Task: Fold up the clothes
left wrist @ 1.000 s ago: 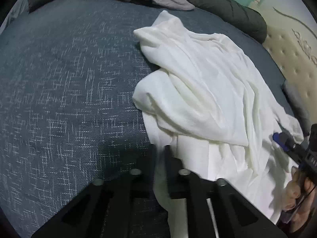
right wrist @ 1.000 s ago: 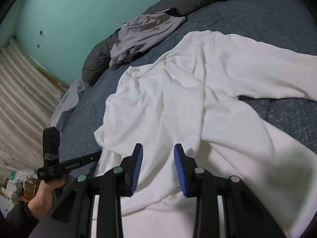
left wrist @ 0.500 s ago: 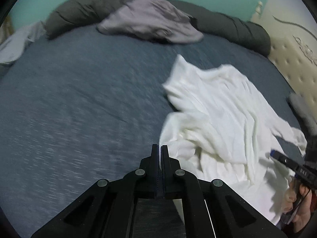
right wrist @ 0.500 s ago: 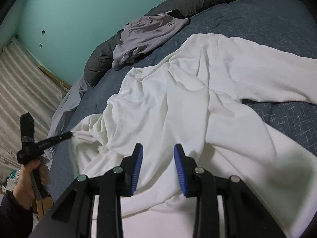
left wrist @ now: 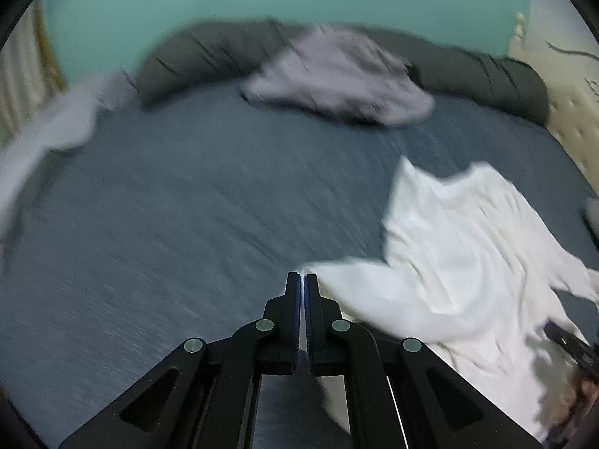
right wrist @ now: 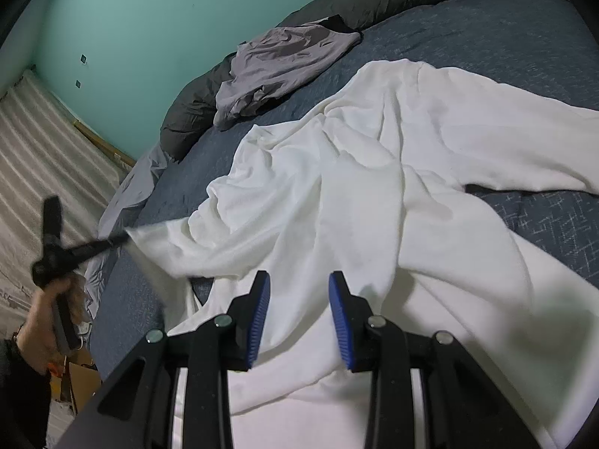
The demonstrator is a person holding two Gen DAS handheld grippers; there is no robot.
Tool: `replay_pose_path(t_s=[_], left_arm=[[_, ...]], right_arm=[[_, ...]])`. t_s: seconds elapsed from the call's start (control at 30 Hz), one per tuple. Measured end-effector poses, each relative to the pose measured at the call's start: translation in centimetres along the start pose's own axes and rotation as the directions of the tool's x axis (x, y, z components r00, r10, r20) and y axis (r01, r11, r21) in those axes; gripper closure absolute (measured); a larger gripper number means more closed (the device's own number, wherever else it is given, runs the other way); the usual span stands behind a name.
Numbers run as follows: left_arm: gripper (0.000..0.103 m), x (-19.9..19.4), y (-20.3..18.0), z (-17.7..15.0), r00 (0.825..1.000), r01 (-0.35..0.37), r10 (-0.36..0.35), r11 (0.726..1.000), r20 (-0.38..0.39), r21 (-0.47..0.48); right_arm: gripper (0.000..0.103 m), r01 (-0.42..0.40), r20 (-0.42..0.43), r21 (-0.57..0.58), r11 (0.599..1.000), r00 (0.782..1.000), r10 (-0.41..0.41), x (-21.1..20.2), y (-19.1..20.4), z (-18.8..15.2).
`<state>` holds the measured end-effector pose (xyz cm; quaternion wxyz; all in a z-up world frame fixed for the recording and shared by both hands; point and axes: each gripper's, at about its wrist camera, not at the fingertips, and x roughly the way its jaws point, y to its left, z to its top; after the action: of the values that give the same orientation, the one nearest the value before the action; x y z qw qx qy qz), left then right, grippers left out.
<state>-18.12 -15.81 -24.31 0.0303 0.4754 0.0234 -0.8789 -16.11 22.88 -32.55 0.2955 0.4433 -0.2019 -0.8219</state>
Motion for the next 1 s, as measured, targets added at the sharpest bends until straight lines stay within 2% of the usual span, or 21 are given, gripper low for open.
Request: replay_pose_path(t_s=[0.07, 0.13, 0.2, 0.27, 0.33, 0.4, 0.53, 0.63, 0.67, 0.7, 0.73, 0.93, 1.0], left_arm=[[0.097, 1.5, -0.2, -1.2, 0.999, -0.006, 0.006, 1.0, -0.045, 0.003], [0.092, 2.5, 0.4, -2.7, 0.997, 0.015, -0.017, 0.999, -0.079, -0.036], [0.069, 3.0, 1.2, -4.1, 0.994, 0.02, -0.028, 0.997, -0.102, -0.073], [0.062, 3.5, 2.1, -5.7, 0.991, 0.03, -0.044, 0.992, -0.123, -0.119], [0.061, 4.2, 2.6, -6.8, 0.986, 0.07, -0.094, 0.983, -0.138, -0.167], [0.058, 4.8, 2.0, -7.7, 0.984, 0.066, -0.089, 0.987, -0.154, -0.145], [0.057, 6.0, 0.6, -8.2, 0.984, 0.068, -0.084, 0.992, -0.156, -0.105], [0.06, 6.7, 0.5, -8.0, 0.986, 0.063, -0.077, 0.993, -0.147, -0.1], [0.073, 6.9, 0.6, -8.0, 0.987, 0.059, -0.073, 0.993, -0.145, -0.102], [0.092, 7.0, 0.8, -8.0, 0.987, 0.056, -0.071, 0.993, -0.144, -0.102], [0.1, 7.0, 1.0, -7.9, 0.987, 0.054, -0.068, 0.993, -0.142, -0.102], [0.101, 4.6, 1.3, -6.8, 0.995, 0.017, -0.02, 0.999, -0.094, -0.029], [0.101, 2.8, 2.4, -6.0, 0.998, -0.026, 0.025, 0.999, -0.065, -0.02]], right_arm=[[0.071, -0.002, 0.0, 0.0, 1.0, 1.0, 0.002, 0.0, 0.1, 0.0], [0.071, -0.005, 0.001, 0.001, 1.0, 1.0, 0.005, 0.0, 0.0, 0.0], [0.071, -0.007, 0.001, 0.004, 1.0, 1.0, 0.007, 0.0, 0.0, 0.0], [0.071, -0.009, -0.001, 0.005, 1.0, 1.0, 0.01, 0.0, 0.0, 0.0], [0.071, -0.011, -0.004, 0.003, 1.0, 1.0, 0.011, 0.1, 0.1, 0.0], [0.071, -0.011, -0.006, 0.0, 1.0, 1.0, 0.011, 0.2, 0.3, -0.1], [0.071, -0.01, -0.009, 0.001, 1.0, 1.0, 0.01, 0.3, 0.2, -0.2], [0.071, -0.012, -0.01, 0.007, 1.0, 1.0, 0.012, 0.3, 0.1, -0.1], [0.071, -0.013, -0.01, 0.008, 1.0, 1.0, 0.013, 0.3, 0.0, -0.1], [0.071, -0.013, -0.011, 0.009, 1.0, 1.0, 0.013, 0.3, 0.0, -0.1], [0.071, -0.014, -0.011, 0.01, 1.0, 1.0, 0.014, 0.3, -0.1, 0.0], [0.071, -0.02, -0.009, 0.013, 1.0, 1.0, 0.02, 0.2, 0.0, 0.0], [0.071, -0.021, -0.007, 0.013, 1.0, 1.0, 0.022, 0.2, 0.0, -0.1]])
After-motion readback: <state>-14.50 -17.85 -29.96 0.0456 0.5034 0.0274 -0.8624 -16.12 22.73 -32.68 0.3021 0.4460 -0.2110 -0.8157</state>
